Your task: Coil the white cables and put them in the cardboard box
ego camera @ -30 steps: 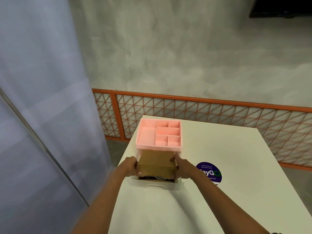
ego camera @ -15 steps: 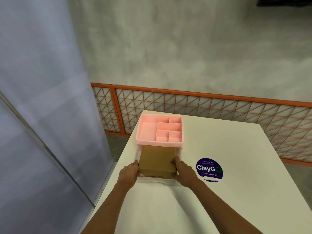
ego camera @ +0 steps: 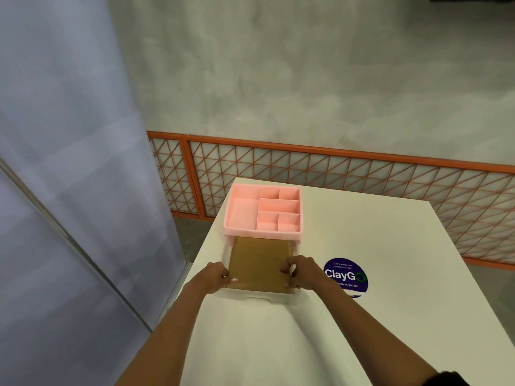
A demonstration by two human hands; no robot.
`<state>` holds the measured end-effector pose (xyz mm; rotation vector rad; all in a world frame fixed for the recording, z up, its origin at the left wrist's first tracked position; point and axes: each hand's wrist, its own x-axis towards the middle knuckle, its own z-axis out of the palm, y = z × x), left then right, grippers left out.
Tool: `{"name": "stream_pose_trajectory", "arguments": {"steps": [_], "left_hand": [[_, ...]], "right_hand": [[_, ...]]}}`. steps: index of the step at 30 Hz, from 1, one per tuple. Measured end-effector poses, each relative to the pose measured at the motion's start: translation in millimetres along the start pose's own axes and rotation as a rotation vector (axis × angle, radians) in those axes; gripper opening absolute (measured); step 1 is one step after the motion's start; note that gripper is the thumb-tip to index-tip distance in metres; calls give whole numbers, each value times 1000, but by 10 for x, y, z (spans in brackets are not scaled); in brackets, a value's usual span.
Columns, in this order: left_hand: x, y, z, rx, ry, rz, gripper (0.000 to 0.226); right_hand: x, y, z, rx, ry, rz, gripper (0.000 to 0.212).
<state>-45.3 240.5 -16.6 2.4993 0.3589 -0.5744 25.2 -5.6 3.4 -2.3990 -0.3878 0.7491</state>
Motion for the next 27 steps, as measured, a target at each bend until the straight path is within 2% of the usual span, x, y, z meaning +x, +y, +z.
{"name": "stream_pose_trajectory", "arguments": {"steps": [5, 7, 12, 18, 22, 25, 27], "left_hand": [[59, 24, 78, 42, 42, -110, 37], [58, 65, 123, 93, 61, -158, 37], [17, 164, 168, 181, 122, -232, 42], [-6, 261, 146, 211, 135, -232, 49], [-172, 457, 52, 440, 266, -206, 46], [-203, 581, 0, 470, 400, -145, 42], [-199, 677, -46, 468, 431, -80, 39]], "right_hand": [[3, -46, 117, 202, 71, 74, 18], [2, -13, 169, 213, 103, 79, 17], [3, 11, 280, 82, 150, 44, 18], [-15, -20, 234, -111, 102, 23, 27], [-21, -109, 109, -295, 81, 52, 28], [-6, -213, 36, -458, 123, 19, 29], [-1, -295, -15, -510, 203, -9, 32]]}}
